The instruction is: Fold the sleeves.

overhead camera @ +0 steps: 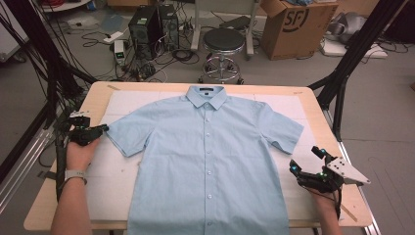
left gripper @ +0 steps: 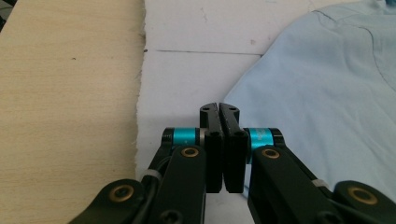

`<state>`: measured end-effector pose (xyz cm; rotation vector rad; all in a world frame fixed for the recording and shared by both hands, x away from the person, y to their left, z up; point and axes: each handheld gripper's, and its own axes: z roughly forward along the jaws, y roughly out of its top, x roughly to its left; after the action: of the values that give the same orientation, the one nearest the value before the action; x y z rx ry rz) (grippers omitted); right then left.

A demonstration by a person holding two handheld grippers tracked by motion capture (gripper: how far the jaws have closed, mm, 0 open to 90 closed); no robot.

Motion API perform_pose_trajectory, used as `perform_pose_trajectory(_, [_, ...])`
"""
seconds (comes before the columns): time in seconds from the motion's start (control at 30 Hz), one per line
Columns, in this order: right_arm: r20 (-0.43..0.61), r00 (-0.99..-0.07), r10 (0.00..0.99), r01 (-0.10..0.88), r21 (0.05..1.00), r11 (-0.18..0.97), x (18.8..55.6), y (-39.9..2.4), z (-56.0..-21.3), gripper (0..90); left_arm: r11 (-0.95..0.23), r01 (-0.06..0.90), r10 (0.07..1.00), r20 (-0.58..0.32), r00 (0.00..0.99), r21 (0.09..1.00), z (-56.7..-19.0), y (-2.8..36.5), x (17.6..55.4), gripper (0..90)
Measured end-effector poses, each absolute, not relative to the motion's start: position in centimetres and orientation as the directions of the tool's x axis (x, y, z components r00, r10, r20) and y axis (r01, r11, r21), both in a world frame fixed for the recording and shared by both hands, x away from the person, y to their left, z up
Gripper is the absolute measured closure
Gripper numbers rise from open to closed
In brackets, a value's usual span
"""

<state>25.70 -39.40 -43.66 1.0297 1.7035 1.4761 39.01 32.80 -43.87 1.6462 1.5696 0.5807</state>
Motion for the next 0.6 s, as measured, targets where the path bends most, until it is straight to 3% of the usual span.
perform_pose_trajectory(0.6, [0.024, -0.48, 0.877, 0.143, 0.988, 0.051, 25.7, -39.3, -43.6, 0.2, 0.031, 0.544, 0.957, -0.181, 0.224, 0.839, -39.3, 28.5, 37.0, 89.4])
